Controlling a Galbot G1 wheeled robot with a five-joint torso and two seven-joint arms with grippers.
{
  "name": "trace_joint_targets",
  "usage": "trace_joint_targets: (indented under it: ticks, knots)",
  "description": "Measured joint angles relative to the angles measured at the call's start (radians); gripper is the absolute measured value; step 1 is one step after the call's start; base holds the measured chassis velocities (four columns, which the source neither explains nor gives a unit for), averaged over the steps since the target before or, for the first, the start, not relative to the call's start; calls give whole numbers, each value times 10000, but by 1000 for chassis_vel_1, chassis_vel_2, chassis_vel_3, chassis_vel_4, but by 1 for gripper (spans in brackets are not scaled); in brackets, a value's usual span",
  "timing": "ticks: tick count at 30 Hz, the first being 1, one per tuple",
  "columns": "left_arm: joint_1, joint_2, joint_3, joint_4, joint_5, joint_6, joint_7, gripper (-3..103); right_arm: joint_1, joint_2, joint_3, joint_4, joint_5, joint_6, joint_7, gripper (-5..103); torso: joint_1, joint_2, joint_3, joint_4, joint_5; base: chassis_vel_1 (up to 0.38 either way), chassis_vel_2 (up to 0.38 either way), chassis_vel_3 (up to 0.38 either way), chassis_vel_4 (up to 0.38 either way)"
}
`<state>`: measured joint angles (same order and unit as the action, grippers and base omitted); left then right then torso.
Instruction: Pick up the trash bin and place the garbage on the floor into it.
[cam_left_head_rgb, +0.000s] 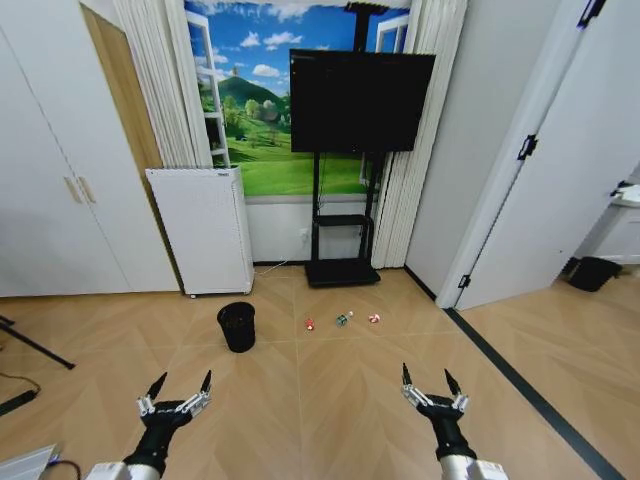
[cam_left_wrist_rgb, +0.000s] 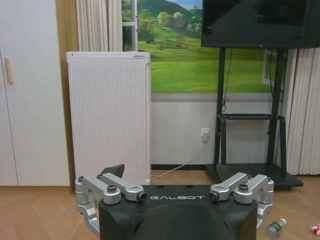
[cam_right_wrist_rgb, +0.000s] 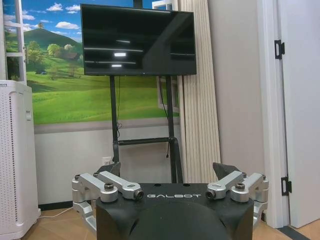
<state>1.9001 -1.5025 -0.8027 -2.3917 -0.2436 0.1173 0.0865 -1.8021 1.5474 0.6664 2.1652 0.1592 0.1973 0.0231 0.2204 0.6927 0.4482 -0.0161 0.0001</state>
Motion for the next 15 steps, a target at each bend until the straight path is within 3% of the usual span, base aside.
trace_joint_targets:
  ticks: [15]
  knots:
    - [115,-87,-61,25,116,-11,0,100,99,170,-146,-297,-122,127,-80,100,1,1,0,-2,0,-257,251,263,-262]
